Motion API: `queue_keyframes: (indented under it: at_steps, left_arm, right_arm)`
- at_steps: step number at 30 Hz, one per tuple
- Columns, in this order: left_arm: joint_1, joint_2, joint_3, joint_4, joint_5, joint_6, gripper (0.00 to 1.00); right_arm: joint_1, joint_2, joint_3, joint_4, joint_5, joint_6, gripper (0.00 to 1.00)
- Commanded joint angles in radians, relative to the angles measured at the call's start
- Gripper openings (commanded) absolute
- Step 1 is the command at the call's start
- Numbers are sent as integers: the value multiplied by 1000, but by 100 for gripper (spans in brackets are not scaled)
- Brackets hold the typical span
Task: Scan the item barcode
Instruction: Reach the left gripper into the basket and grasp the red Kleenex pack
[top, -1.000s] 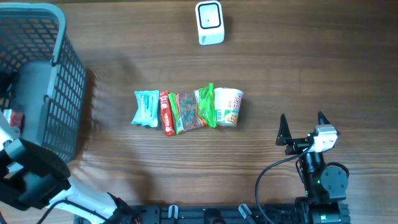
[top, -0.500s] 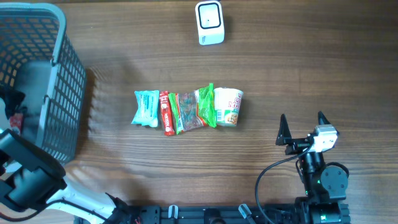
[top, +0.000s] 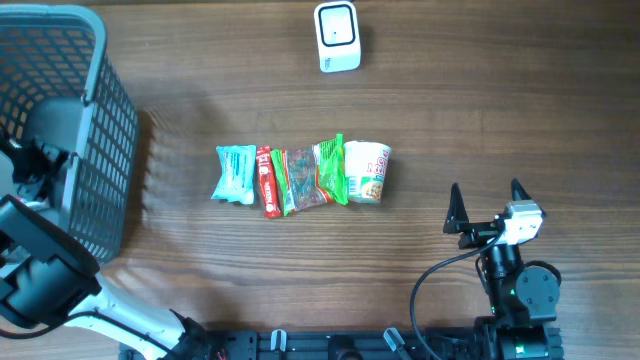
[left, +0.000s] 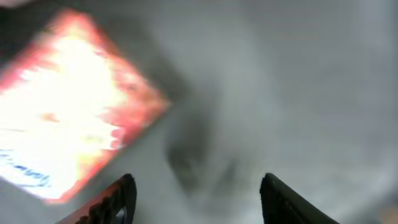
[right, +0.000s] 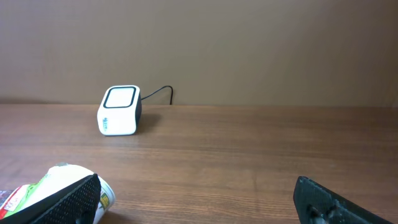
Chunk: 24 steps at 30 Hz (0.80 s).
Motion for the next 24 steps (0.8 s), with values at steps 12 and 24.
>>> queue_keyframes:
  at_steps: [12, 24]
  left_arm:
    - [9, -59, -4, 82, -161, 388, 77]
    - [56, 72, -4, 84, 74, 336, 68]
  right_arm:
    - [2, -5, -1, 5, -5, -17, 100]
    - [2, -5, -1, 5, -5, -17, 100]
